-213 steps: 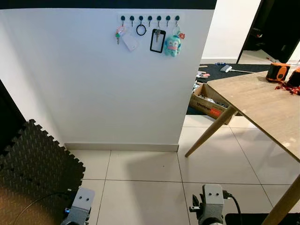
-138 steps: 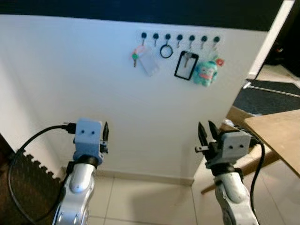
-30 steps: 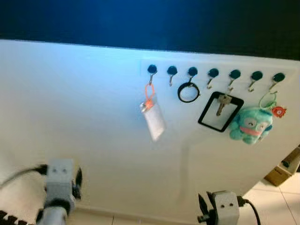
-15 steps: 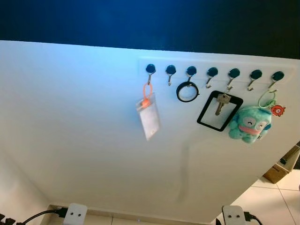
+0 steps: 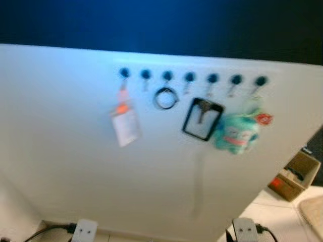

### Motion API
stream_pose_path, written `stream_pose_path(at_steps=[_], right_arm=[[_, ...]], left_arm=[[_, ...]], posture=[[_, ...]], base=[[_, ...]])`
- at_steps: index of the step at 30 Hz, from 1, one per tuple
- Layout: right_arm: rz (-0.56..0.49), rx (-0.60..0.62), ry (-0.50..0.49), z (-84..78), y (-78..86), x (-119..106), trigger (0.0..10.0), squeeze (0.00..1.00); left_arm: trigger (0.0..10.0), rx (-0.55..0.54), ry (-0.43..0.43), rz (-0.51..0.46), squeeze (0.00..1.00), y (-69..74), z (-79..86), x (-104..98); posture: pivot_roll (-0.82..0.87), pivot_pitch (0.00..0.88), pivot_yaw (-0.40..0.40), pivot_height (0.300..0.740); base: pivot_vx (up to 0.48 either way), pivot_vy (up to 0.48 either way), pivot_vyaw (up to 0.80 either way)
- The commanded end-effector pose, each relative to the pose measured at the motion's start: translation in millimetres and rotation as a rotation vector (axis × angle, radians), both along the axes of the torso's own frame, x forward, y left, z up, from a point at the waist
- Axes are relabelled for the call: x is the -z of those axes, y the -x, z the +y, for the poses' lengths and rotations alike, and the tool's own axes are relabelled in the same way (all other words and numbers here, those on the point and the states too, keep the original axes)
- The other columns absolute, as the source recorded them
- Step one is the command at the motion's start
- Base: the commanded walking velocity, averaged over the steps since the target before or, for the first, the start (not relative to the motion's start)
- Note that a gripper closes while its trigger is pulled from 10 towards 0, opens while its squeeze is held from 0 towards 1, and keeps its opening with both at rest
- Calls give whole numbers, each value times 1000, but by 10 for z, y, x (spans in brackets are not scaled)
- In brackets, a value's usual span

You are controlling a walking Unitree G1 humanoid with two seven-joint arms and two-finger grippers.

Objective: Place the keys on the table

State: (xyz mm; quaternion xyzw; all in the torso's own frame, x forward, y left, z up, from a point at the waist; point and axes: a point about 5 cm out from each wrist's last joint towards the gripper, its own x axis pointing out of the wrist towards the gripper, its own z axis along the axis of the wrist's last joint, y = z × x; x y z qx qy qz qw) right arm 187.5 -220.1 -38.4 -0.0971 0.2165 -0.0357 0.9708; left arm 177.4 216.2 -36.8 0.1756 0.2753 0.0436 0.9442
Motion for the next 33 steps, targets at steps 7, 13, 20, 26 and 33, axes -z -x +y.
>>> stream_pose_path(at_steps=[7,13,20,26,33], right_arm=[[5,2,-7,14,53,51,10000,0],[-3,-2,-12,35,40,46,10000,0],[-22,-15,-15,60,12,34,10000,0],[-44,-166,-13,219,-39,-2,10000,0],[-73,-225,3,293,-82,-45,10000,0]], left_arm=[[10000,-13,-20,12,0,51,54,54],[10000,-16,-24,6,0,47,62,54],[10000,-53,-37,-9,0,42,130,48],[10000,-138,-48,-15,0,75,305,27],[10000,-143,-59,-25,0,106,369,10]], posture=[[58,121,-13,740],[58,119,-11,740],[60,121,-10,740],[62,119,-8,740],[66,116,-12,740]], base=[[0,0,0],[0,0,0],[0,0,0],[0,0,0],[0,0,0]])
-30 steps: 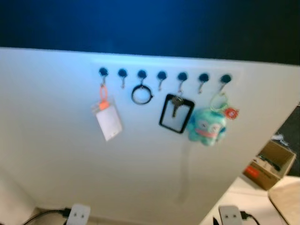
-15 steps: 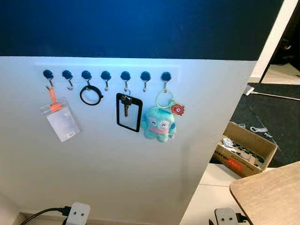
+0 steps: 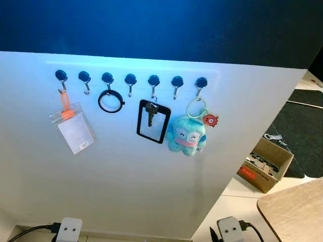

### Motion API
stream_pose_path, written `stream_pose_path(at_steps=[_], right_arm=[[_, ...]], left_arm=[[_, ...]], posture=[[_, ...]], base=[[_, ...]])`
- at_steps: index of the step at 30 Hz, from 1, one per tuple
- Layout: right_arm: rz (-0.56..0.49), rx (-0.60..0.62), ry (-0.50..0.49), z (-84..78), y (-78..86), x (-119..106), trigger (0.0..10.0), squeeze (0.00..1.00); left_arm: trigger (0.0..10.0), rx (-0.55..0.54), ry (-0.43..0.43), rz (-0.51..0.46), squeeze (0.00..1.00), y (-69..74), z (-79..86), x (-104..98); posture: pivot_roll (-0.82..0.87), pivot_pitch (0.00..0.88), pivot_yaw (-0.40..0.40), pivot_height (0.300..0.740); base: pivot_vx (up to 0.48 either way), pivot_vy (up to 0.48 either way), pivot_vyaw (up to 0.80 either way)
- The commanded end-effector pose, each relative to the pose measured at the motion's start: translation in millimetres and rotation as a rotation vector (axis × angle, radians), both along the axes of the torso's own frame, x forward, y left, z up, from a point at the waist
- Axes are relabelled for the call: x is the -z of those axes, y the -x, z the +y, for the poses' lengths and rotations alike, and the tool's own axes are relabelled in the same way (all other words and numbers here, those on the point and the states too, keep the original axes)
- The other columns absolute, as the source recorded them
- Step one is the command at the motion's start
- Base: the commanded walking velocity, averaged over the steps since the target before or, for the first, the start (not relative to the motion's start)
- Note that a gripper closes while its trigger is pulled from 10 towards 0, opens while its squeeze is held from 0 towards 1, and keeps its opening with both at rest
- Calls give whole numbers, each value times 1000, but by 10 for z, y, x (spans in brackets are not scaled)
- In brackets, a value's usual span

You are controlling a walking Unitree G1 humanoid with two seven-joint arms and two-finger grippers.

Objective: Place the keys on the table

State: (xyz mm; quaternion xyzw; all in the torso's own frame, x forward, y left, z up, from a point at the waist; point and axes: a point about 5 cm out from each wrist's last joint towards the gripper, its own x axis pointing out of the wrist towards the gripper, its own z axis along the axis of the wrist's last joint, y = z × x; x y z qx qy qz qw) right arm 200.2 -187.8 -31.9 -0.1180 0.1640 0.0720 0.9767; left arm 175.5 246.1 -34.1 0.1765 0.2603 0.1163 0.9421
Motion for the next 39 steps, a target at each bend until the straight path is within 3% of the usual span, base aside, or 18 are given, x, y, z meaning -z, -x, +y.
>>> stream_pose_path(at_steps=[1,6,21,39], right_arm=[[8,8,5,-35,38,17,10000,0],[10,12,1,-43,25,20,10000,0],[18,31,4,-83,35,27,10000,0],[29,33,7,-94,73,50,10000,0]], left_arm=[[10000,-15,-14,27,0,91,75,37],[10000,-5,-4,32,0,119,33,58],[10000,-5,1,27,0,103,10,69],[10000,6,-2,26,0,122,-24,86]], posture=[[66,116,-12,740],[68,113,-15,740],[69,111,-16,740],[66,120,-17,740]], base=[[0,0,0],[0,0,0],[0,446,0],[0,0,0]])
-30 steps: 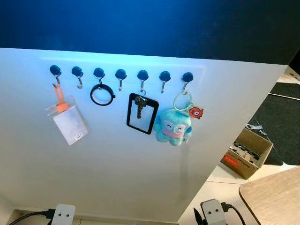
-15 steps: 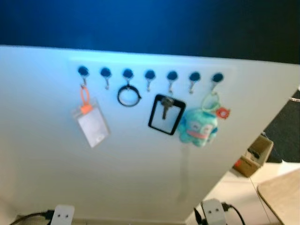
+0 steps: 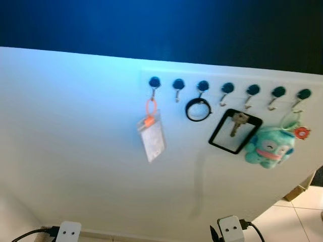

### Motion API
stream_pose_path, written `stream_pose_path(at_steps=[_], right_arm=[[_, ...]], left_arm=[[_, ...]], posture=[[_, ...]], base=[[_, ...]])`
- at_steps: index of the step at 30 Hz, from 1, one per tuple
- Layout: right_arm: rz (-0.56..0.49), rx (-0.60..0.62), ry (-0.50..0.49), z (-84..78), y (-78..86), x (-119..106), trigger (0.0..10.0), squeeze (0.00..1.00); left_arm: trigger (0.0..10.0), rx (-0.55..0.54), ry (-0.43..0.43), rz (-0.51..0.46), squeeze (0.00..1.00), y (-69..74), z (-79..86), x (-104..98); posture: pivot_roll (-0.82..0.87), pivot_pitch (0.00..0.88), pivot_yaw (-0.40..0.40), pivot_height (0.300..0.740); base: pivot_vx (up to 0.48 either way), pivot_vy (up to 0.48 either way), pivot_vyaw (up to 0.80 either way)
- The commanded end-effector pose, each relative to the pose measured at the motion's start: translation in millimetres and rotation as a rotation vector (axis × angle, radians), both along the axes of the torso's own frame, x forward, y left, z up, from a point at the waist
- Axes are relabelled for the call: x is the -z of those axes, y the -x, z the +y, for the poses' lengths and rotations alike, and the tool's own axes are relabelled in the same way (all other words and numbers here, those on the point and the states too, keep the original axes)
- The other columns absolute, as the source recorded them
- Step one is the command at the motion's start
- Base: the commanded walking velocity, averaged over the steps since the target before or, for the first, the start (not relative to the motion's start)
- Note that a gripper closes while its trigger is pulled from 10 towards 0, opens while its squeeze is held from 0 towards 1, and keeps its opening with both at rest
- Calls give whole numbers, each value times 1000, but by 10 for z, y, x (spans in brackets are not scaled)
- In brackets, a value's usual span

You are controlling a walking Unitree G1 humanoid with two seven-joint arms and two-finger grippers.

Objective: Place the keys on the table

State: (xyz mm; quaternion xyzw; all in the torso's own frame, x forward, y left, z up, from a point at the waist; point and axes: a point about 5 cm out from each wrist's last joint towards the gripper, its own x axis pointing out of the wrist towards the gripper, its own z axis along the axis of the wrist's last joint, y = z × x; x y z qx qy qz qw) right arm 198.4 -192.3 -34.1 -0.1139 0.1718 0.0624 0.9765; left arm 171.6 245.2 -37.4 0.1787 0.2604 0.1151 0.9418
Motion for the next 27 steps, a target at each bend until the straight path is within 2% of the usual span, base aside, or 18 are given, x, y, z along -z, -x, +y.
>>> stream_pose_path(at_steps=[1,4,6,8,10,11,12,13,16,18,19,20,21,22,24,25,26,27], right_arm=[[16,11,11,-50,54,28,10000,0],[16,9,11,-48,61,30,10000,0],[12,7,12,-45,65,26,10000,0],[10,6,12,-45,66,24,10000,0],[14,3,14,-59,86,29,10000,0],[17,-4,15,-57,95,33,10000,0],[19,-9,15,-56,100,36,10000,0],[19,-9,15,-56,100,36,10000,0],[18,-23,15,-43,88,30,10000,0],[17,-26,15,-41,81,27,10000,0],[13,-29,16,-42,57,15,10000,0],[13,-31,17,-47,50,11,10000,0],[13,-31,17,-47,50,11,10000,0],[13,-32,18,-50,47,9,10000,0],[17,-41,22,-65,47,9,10000,0],[21,-51,25,-76,45,9,10000,0],[24,-54,27,-80,42,10,10000,0],[24,-54,27,-80,42,10,10000,0]], left_arm=[[10000,3,2,25,0,84,-15,52],[10000,6,-13,-18,0,61,8,-26],[10000,40,-42,-119,0,-21,4,-235],[10000,49,-49,-145,0,-39,-1,-292],[10000,35,-65,-339,0,-251,-41,-740],[10000,32,-70,-452,0,-369,-59,-1043],[10000,32,-72,-525,0,-426,-75,-1245],[10000,32,-72,-525,0,-426,-75,-1245],[10000,79,-21,-654,0,-490,-102,-1701],[10000,119,15,-670,0,-467,-123,-1798],[10000,287,105,-649,0,-287,-204,-1958],[10000,357,129,-626,0,-174,-237,-2008],[10000,357,129,-626,0,-174,-237,-2008],[10000,394,140,-607,0,-101,-260,-2040],[10000,416,69,-599,0,72,-259,-2130],[10000,376,-21,-622,0,169,-251,-2228],[10000,340,-65,-647,0,204,-247,-2277],[10000,340,-65,-647,0,204,-247,-2277]], posture=[[66,120,-17,740],[67,121,-16,740],[67,121,-16,740],[67,121,-16,740],[85,128,-30,740],[89,129,-34,740],[89,129,-37,740],[89,129,-37,740],[98,128,-41,740],[101,131,-41,740],[104,130,-44,740],[119,136,-46,740],[119,136,-46,740],[119,136,-46,740],[144,147,-52,740],[160,156,-58,740],[166,155,-61,740],[166,155,-61,740]], base=[[0,0,0],[0,0,0],[0,0,0],[0,0,0],[0,0,0],[0,0,0],[0,0,0],[0,0,0],[0,0,0],[0,0,0],[0,0,0],[0,0,0],[0,0,0],[0,0,0],[0,0,0],[0,0,0],[0,0,0],[0,0,0]])
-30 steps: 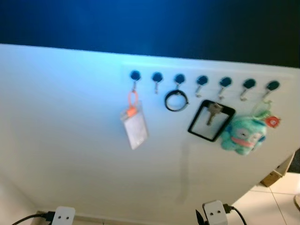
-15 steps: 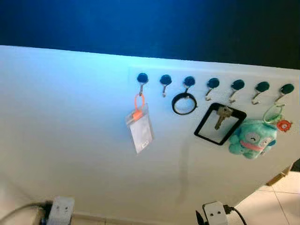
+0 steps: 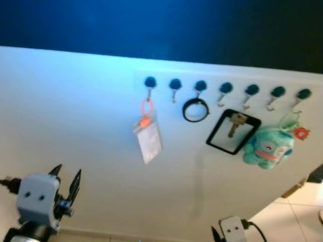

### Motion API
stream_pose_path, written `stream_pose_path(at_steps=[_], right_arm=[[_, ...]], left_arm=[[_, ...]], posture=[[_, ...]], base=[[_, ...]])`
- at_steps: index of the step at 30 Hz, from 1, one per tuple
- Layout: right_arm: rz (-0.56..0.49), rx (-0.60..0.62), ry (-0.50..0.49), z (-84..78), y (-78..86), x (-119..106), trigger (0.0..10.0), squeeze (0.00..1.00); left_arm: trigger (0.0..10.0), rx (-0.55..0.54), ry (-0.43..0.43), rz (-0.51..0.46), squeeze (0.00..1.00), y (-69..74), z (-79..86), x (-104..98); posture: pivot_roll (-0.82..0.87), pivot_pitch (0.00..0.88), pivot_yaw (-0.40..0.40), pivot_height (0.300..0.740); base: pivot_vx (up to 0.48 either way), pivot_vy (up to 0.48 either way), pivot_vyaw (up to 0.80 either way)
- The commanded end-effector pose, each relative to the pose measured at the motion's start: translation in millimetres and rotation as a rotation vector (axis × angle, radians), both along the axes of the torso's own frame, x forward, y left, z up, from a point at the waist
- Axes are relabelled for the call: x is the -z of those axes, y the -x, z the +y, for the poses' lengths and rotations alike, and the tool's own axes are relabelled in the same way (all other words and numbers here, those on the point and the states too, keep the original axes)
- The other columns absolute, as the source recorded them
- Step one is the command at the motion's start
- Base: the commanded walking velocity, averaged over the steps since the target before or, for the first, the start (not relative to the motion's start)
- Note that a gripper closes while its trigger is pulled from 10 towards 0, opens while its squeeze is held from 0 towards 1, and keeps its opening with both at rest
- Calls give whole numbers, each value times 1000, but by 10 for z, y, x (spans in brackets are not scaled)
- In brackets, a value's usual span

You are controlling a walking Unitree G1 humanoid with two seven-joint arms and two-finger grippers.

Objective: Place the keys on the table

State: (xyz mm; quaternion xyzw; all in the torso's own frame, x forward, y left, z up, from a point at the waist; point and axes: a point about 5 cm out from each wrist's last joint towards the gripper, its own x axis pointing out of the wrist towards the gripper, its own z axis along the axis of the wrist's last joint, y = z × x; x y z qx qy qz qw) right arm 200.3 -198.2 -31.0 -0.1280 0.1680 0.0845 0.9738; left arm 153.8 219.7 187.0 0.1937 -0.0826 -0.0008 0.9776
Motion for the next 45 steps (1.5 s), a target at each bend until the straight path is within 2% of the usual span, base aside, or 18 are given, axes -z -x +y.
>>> stream_pose_path(at_steps=[1,3,4,6,8,12,16,22,28,31,32,33,34,36,41,45], right_arm=[[30,-7,8,-23,54,42,10000,0],[35,-15,8,-13,34,43,10000,0],[35,-15,8,-13,34,43,10000,0],[37,-31,5,34,-2,43,10000,0],[35,-42,-2,71,-33,37,10000,0],[29,-56,-5,109,-60,26,10000,0],[21,-42,-6,87,-60,15,10000,0],[25,-32,-1,45,-11,30,10000,0],[29,-34,-1,55,-2,41,10000,0],[29,-38,-2,80,-33,37,10000,0],[29,-38,-2,80,-33,37,10000,0],[28,-38,-3,84,-40,35,10000,0],[28,-38,-3,84,-40,35,10000,0],[28,-39,-4,95,-44,36,10000,0],[29,-44,-8,128,-41,43,10000,0],[30,-43,-9,131,-39,44,10000,0]], left_arm=[[10000,-56,-32,-47,0,41,-17,-105],[10000,-53,-18,-105,0,10,-103,-249],[10000,-53,-18,-105,0,10,-103,-249],[10000,18,40,-192,0,-146,-265,-477],[10000,110,52,-232,0,-282,-413,-626],[10000,275,3,-225,0,-416,-618,-687],[10000,387,10,-211,0,-414,-750,-709],[10000,422,74,-215,0,-406,-807,-774],[10000,516,154,-176,0,-432,-931,-849],[10000,528,251,-151,0,-467,-901,-850],[10000,528,251,-151,0,-467,-901,-850],[10000,533,307,-140,0,-485,-878,-852],[10000,533,307,-140,0,-485,-878,-852],[10000,599,378,-111,0,-494,-874,-855],[10000,671,448,-98,0,-513,-873,-913],[10000,683,438,-100,0,-522,-884,-946]], posture=[[174,155,-67,740],[184,160,-74,740],[184,160,-74,740],[188,155,-90,740],[190,154,-92,740],[176,148,-87,740],[157,146,-77,740],[143,144,-72,740],[143,142,-73,740],[149,139,-71,740],[149,139,-71,740],[149,139,-71,740],[149,139,-71,740],[156,138,-70,740],[155,138,-66,740],[152,140,-64,740]], base=[[0,0,0],[0,0,0],[0,0,0],[0,0,0],[0,0,0],[0,0,0],[0,0,0],[0,0,0],[0,0,0],[0,0,0],[0,0,0],[0,0,0],[0,0,0],[0,0,0],[0,0,0],[0,0,0]])
